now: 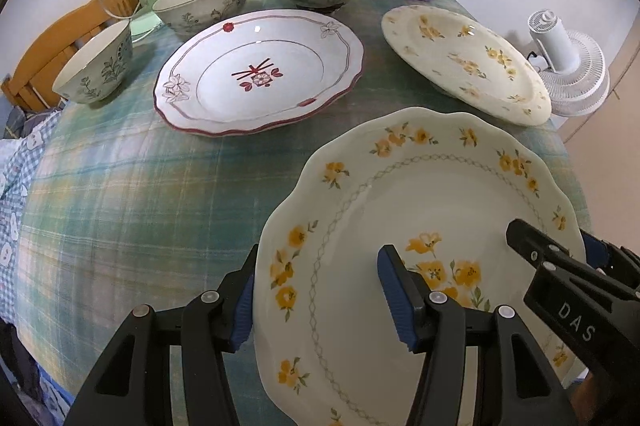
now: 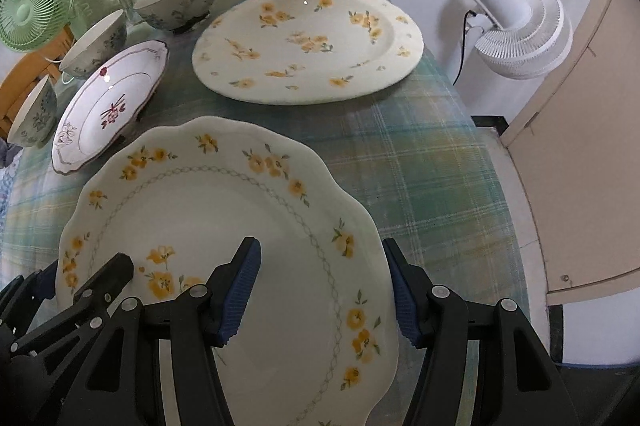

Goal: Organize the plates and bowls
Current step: 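Lift and carry the plate toward the smaller yellow-flowered plate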

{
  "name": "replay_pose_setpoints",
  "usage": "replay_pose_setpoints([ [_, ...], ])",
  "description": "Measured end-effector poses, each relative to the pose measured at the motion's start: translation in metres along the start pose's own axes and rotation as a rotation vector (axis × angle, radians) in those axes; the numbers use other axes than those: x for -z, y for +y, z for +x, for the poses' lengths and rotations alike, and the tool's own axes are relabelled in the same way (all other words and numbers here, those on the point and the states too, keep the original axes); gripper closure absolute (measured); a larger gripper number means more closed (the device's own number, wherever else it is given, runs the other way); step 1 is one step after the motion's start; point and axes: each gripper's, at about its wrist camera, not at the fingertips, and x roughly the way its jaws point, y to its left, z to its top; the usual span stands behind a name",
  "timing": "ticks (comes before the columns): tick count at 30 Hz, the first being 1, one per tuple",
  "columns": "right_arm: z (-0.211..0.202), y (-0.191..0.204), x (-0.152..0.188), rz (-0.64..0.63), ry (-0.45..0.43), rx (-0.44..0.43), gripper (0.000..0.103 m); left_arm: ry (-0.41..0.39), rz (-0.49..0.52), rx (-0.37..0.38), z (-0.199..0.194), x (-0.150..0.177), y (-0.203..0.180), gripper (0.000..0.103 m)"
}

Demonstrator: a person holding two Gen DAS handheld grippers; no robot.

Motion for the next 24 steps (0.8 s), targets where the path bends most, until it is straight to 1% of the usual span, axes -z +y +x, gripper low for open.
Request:
replay_pose_setpoints([
  [2,0.004,-0.002,-0.001,-0.003,0.008,-0.012,0.039,0.001,-0.003,-0.010,0.002,0.000,-0.002,0.046],
  [5,0.004,-0.002,-0.002,-0.019,-0.004,-0.030,0.039,0.001,-0.029,-0.012,0.004,0.000,-0.001,0.046],
  [8,0.005,-0.002,-0.003,-0.040,-0.002,-0.043,0.036,0.008,-0.057,-0.011,0.006,0.001,0.001,0.044],
  [9,0.005,-0.001,-0.003,-0.048,0.001,-0.051,0.035,0.013,-0.057,-0.014,0.006,0.001,0.000,0.042],
  [11,0.006,-0.001,-0.005,-0.059,0.012,-0.082,0.029,0.019,-0.040,-0.018,0.003,0.000,-0.004,0.035],
  [12,0.005,-0.001,-0.005,-0.062,0.018,-0.085,0.029,0.014,-0.035,-0.039,0.000,-0.001,-0.005,0.033],
  [13,0.003,-0.001,-0.006,-0.063,0.014,-0.080,0.028,0.006,-0.031,-0.044,-0.004,-0.001,-0.006,0.032],
  [15,-0.006,-0.003,-0.008,-0.056,0.001,-0.078,0.027,0.003,-0.034,-0.047,-0.010,-0.005,-0.005,0.025],
  [17,-0.016,-0.005,-0.011,-0.048,0.008,-0.077,0.025,-0.006,-0.036,-0.037,-0.019,-0.008,-0.003,0.022],
  [22,-0.048,-0.008,-0.017,-0.016,-0.051,-0.063,0.016,-0.052,-0.006,-0.011,-0.044,-0.020,0.003,0.012],
  [24,-0.058,-0.010,-0.020,-0.005,-0.070,-0.063,0.014,-0.078,0.015,-0.001,-0.052,-0.027,0.005,0.008],
])
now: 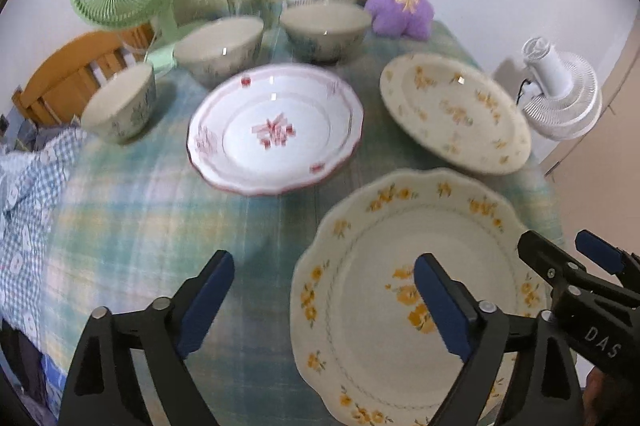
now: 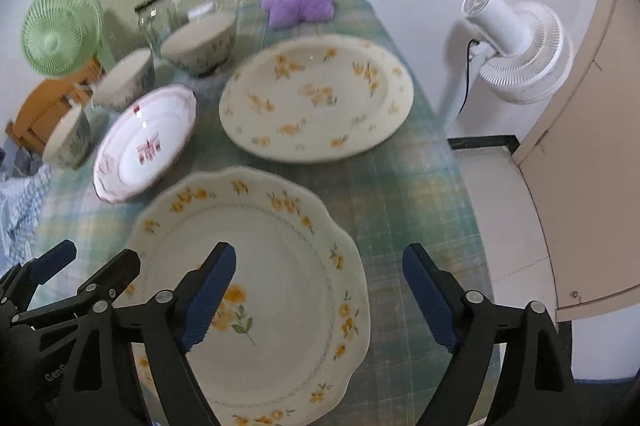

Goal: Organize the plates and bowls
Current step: 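Lift and carry the plate toward the smaller yellow-flowered plate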

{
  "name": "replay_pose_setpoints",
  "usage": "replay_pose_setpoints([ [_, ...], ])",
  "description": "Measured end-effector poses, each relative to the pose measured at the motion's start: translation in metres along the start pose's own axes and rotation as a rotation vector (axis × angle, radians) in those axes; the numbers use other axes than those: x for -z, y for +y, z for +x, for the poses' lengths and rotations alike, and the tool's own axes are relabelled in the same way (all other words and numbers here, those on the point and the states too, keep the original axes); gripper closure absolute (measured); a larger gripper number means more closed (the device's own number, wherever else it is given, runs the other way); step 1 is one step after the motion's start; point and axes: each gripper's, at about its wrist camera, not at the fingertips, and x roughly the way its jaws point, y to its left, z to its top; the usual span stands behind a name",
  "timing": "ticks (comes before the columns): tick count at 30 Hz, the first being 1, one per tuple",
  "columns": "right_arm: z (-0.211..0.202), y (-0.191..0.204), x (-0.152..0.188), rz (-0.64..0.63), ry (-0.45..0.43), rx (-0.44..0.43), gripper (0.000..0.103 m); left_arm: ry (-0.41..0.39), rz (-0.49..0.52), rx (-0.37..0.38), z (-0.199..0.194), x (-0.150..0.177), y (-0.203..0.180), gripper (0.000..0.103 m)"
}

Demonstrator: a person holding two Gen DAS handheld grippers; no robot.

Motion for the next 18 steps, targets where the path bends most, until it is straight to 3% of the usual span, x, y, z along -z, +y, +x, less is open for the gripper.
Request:
replay_pose_setpoints([
  [10,-0.035,-0.005,-0.042,0.046,-0.114,0.050,0.014,-0.070,0.046,0.052,-0.019,-0.048,-0.010,0.006],
  [18,-0.026,-0.024,-0.096,0.065,-0.132,0.052,0.014,-0.088,0.037,0.061,-0.004,-0.102,-0.036,0.007],
])
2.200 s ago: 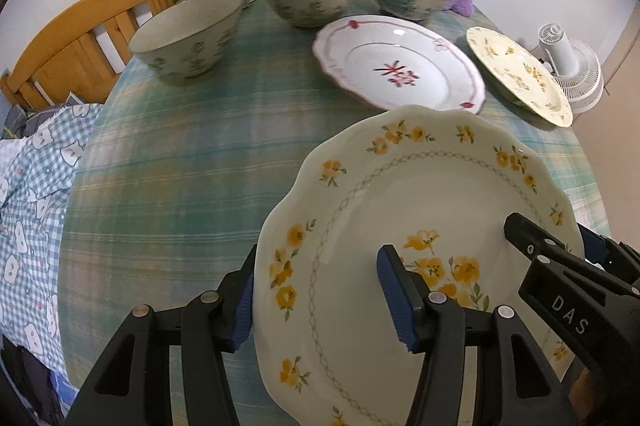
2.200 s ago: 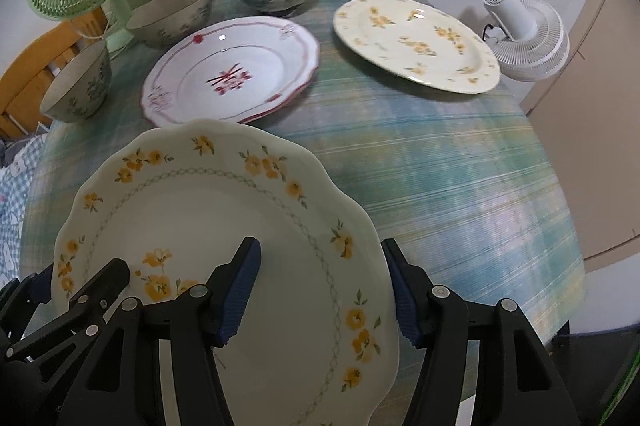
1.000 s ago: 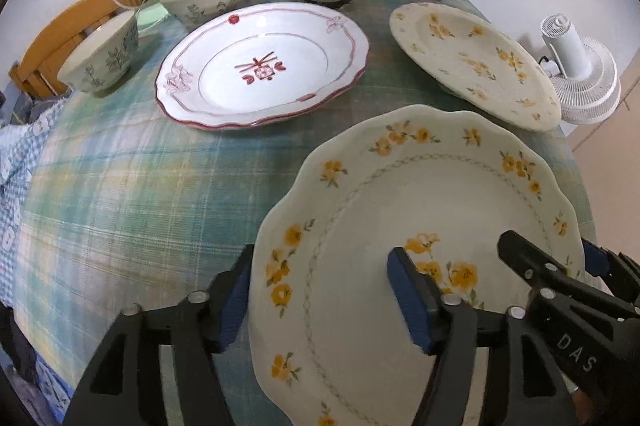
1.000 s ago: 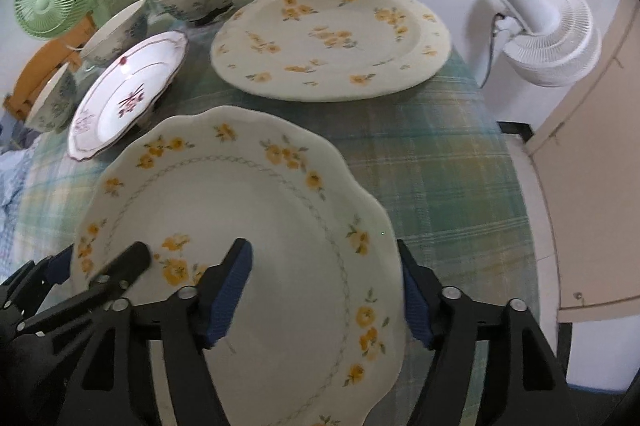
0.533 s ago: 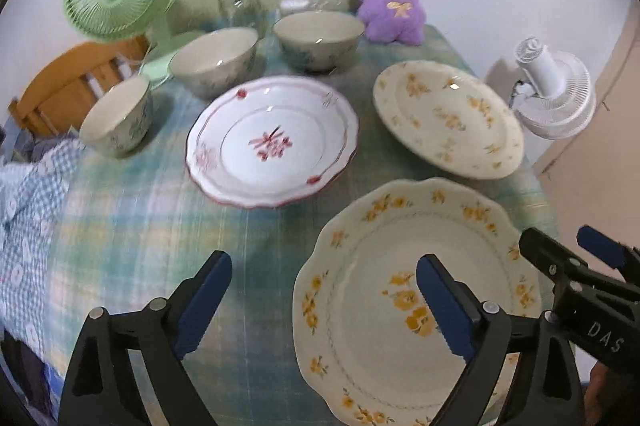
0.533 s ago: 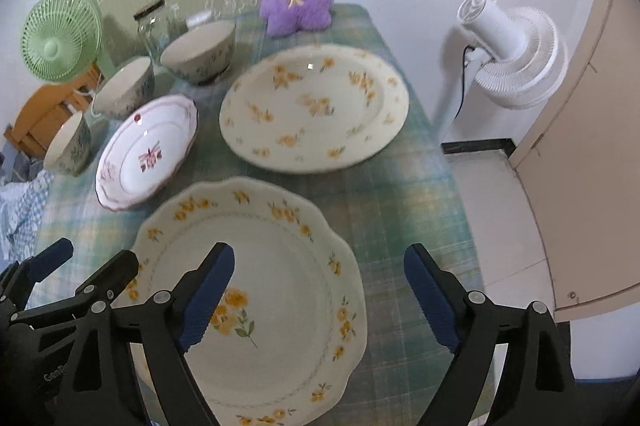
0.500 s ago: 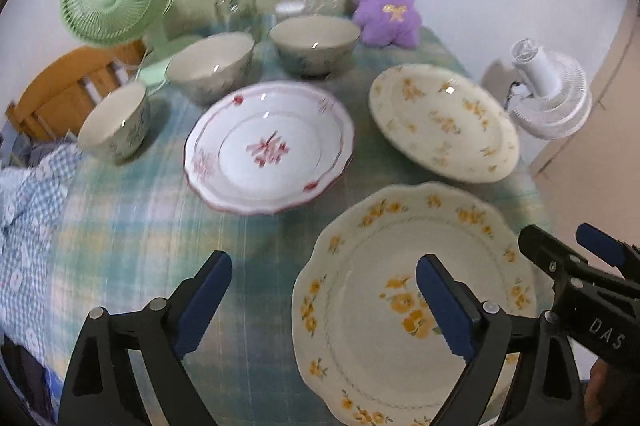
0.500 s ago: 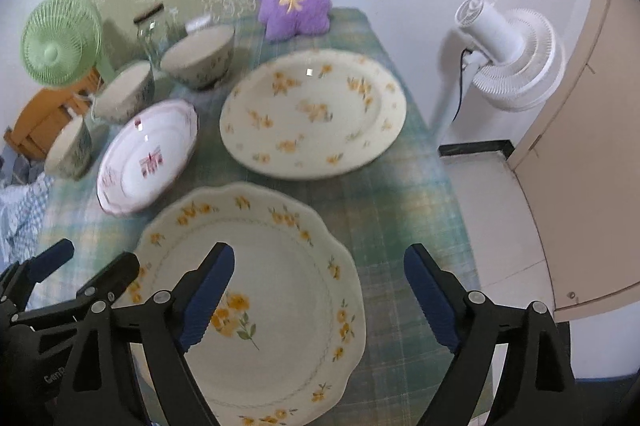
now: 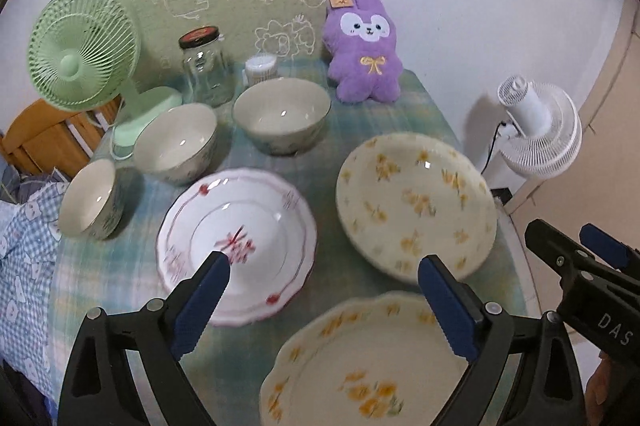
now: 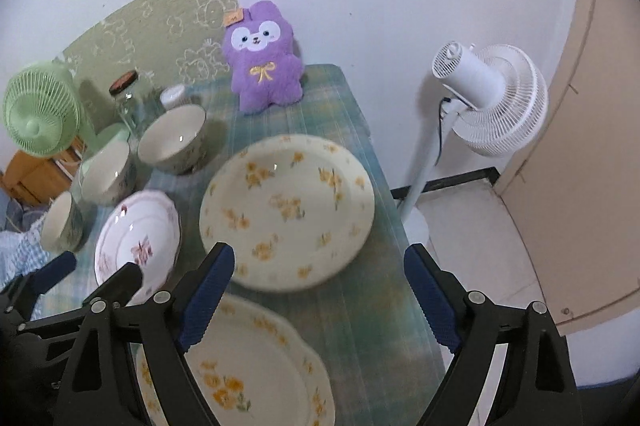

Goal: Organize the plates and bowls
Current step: 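Lift and carry the plate toward the smaller yellow-flowered plate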

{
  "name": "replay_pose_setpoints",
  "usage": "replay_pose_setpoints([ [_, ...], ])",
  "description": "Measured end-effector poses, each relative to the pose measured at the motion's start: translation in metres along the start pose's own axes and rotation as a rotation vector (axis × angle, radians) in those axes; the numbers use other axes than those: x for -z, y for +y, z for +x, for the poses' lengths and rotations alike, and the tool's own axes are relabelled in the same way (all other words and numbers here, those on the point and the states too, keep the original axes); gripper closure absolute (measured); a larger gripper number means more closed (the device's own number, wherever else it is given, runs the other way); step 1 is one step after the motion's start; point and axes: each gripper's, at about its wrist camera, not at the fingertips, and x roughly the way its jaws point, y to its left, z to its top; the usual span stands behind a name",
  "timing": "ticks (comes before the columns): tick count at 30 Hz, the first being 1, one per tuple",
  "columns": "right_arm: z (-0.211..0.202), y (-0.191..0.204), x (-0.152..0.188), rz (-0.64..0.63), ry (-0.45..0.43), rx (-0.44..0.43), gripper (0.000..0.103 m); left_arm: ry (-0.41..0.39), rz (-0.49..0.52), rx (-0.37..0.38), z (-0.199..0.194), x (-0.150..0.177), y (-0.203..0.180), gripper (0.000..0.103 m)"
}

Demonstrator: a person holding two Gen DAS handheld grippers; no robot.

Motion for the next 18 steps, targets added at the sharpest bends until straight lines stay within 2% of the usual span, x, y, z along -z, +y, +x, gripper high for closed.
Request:
replay_pose_setpoints([
  [8,0.044,-0.007,-0.048,-0.055,0.003,0.001,0.014,0.014,0.018,-0.028,0.048,-0.040,-0.030,0.012],
  [14,0.089,-0.013,-0.069,-0.069,0.039,0.006,0.015,0.054,0.024,-0.026,0.088,-0.059,-0.041,0.015],
  [18,0.123,-0.020,-0.072,-0.055,0.090,0.002,0.020,0.102,0.023,-0.031,0.119,-0.065,-0.043,0.019],
])
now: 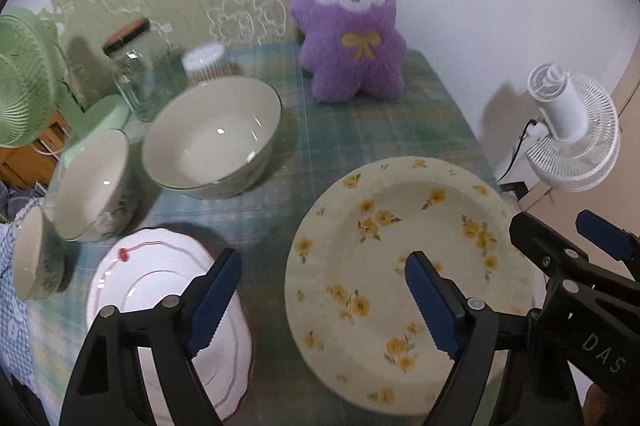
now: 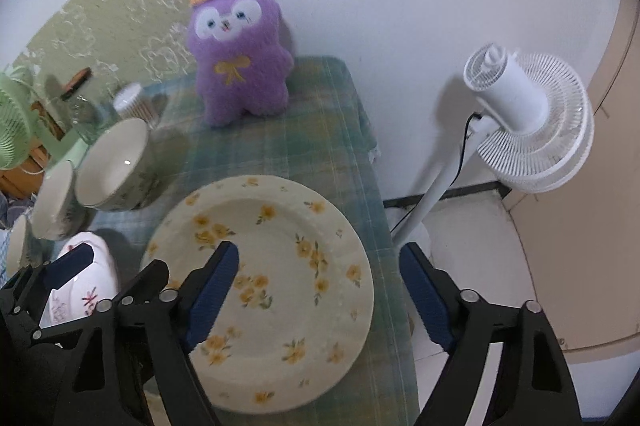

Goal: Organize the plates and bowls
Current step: 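Lift and carry the plate toward the smaller yellow-flowered plate, then lower the held plate onto the smaller yellow-flowered plate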

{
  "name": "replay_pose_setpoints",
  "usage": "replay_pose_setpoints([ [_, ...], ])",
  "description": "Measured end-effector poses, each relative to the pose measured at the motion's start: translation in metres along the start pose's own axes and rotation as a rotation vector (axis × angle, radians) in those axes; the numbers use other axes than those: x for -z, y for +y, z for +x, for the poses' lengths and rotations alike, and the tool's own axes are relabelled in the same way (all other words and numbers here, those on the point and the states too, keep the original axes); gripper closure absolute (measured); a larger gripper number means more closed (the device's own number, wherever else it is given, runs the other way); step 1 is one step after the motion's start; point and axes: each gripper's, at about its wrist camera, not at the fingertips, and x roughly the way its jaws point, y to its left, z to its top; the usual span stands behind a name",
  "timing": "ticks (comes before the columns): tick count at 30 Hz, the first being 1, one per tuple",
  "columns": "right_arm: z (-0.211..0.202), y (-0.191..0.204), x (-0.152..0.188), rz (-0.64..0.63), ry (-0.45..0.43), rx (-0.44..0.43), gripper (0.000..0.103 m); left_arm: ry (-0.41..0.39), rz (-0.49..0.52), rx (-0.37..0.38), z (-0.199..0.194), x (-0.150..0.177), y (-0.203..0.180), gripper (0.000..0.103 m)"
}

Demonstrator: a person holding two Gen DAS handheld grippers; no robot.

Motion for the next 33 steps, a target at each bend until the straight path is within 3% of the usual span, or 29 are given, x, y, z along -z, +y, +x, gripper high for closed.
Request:
replay_pose_setpoints([
  [13,0.056,-0.013,0.008,0.035,0.104,0.000,0.025,0.075,0.040,-0.010,0.047,0.005,-0.010,0.028],
  [21,0.071,-0.015,0.016,0.045,0.159,0.003,0.037,0.098,0.030,-0.020,0.057,0.008,-0.009,0.039],
  [33,0.079,-0.013,0.017,0.050,0.168,-0.003,0.039,0.094,0.030,0.000,0.061,0.010,-0.009,0.037],
])
